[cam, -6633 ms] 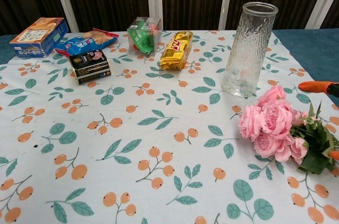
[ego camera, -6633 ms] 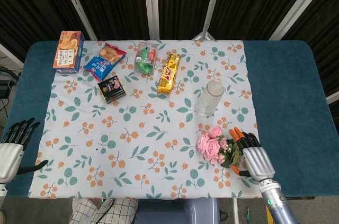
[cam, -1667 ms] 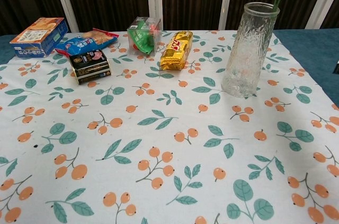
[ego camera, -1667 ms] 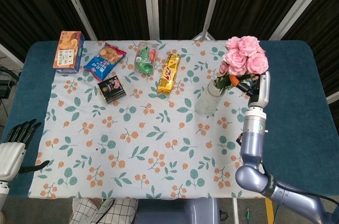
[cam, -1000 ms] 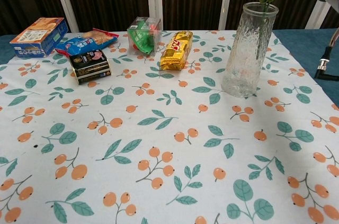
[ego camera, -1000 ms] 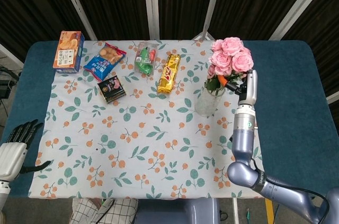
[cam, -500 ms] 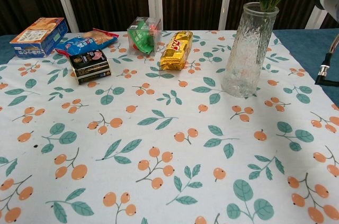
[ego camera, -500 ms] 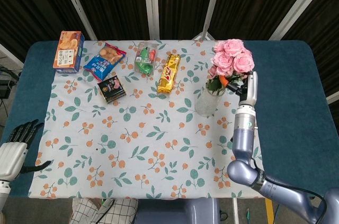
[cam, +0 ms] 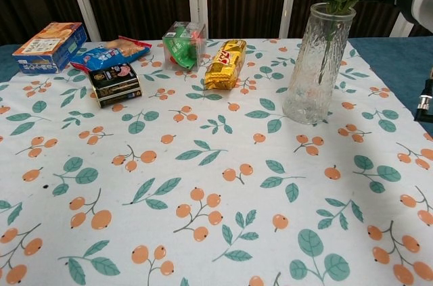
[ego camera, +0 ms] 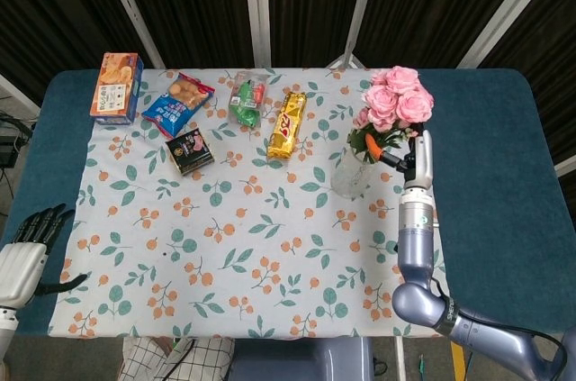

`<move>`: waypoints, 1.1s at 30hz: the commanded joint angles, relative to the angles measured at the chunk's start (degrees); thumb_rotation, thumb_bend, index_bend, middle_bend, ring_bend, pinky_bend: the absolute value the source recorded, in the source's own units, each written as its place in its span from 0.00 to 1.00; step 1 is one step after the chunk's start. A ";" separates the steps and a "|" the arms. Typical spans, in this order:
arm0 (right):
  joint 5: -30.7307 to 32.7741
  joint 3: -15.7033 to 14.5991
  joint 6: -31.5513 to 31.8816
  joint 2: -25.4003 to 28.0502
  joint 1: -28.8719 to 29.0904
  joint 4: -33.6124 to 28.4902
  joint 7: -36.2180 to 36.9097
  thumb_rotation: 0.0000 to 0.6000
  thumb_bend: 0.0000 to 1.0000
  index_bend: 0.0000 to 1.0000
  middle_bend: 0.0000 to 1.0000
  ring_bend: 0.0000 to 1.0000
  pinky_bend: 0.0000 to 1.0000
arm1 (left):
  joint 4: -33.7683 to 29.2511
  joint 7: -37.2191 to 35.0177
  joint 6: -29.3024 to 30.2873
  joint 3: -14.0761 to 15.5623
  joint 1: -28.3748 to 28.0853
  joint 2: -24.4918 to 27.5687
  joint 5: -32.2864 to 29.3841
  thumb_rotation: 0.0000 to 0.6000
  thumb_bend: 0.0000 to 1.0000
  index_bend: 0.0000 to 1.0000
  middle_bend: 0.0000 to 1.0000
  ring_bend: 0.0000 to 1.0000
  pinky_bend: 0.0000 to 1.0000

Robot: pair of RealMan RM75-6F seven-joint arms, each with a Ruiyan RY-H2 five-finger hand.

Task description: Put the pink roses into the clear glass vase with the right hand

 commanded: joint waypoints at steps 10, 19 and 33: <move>-3.90 -3.42 2.35 6.06 -5.93 -9.96 -2.05 1.00 0.29 0.00 0.04 0.05 0.07 | -0.02 -0.19 0.46 0.20 0.14 0.03 0.66 1.00 0.00 0.00 0.00 0.00 0.00; -6.41 -8.80 1.14 11.52 -9.78 -16.79 -5.54 1.00 0.29 0.00 0.00 0.00 0.00 | -0.27 -0.41 0.64 0.31 0.25 0.05 0.88 1.00 0.00 0.00 0.00 0.00 0.00; -15.97 -18.26 1.71 15.21 -13.31 -19.65 -10.42 1.00 0.29 0.00 0.00 0.00 0.00 | -0.50 -0.73 0.43 0.48 0.22 0.18 0.98 1.00 0.00 0.00 0.00 0.00 0.00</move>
